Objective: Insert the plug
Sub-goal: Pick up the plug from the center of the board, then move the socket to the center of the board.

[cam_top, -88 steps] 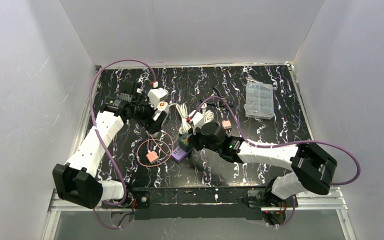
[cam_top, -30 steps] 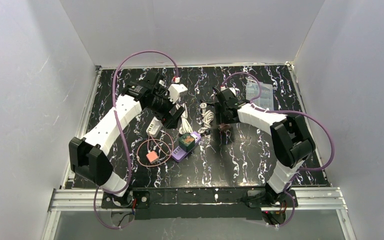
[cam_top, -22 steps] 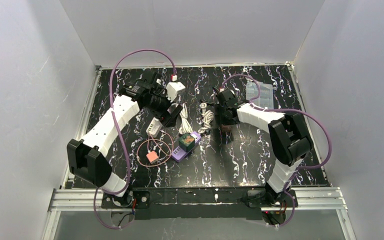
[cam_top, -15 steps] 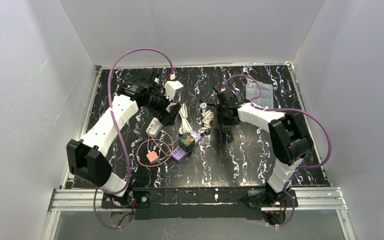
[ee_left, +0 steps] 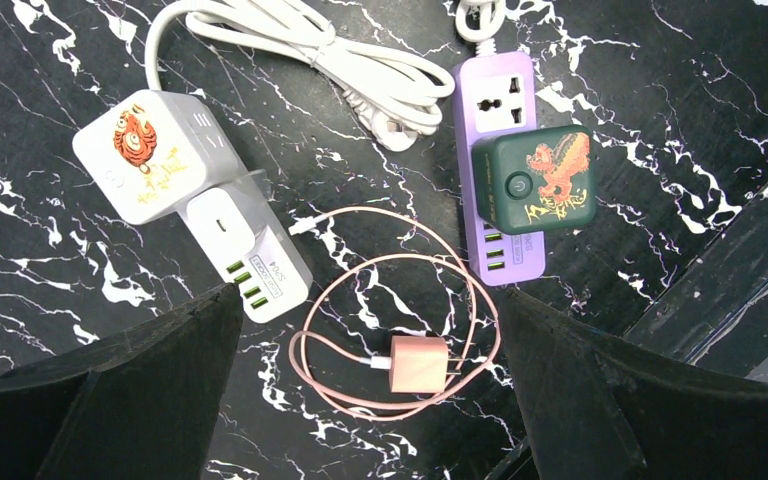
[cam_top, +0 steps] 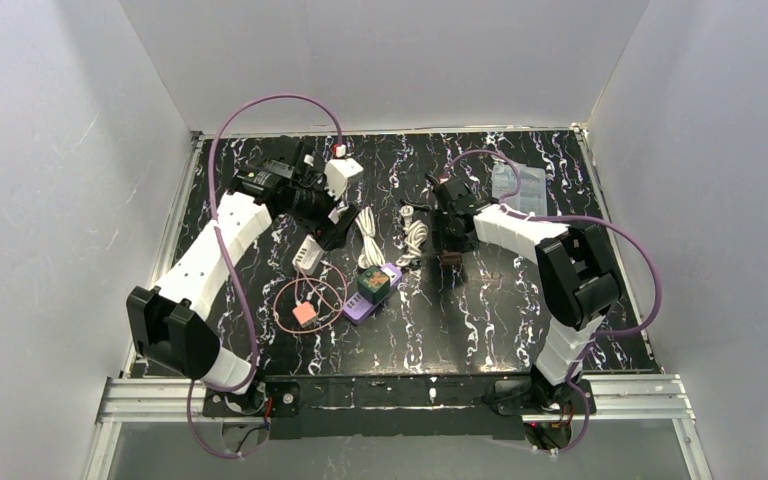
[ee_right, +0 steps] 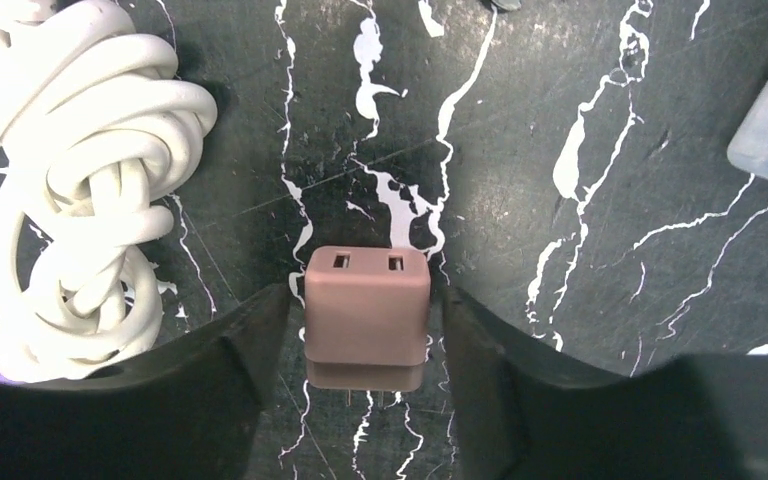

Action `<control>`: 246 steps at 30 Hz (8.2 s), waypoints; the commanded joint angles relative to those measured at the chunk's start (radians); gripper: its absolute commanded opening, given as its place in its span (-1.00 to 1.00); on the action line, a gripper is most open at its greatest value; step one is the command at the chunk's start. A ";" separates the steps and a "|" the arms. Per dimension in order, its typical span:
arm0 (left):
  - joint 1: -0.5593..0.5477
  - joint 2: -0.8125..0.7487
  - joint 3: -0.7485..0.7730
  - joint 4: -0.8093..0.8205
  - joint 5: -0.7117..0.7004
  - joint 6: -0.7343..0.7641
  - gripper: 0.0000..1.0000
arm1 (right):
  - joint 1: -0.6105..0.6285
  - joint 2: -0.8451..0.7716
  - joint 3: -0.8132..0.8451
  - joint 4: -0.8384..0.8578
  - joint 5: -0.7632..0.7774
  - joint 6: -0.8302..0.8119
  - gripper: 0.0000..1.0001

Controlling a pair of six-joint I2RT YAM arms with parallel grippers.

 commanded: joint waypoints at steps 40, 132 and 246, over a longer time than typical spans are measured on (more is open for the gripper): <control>-0.075 -0.562 -0.294 0.767 0.037 -0.073 0.99 | 0.492 -0.439 0.062 1.072 0.057 0.149 -0.96; -0.075 -0.675 -0.515 0.542 0.123 0.084 0.78 | 0.259 -0.228 0.578 -0.323 -0.274 -0.136 -0.87; -0.334 -0.032 -0.433 0.267 -0.071 -0.007 0.28 | 0.059 -0.527 -0.161 0.099 -0.207 -0.128 -0.97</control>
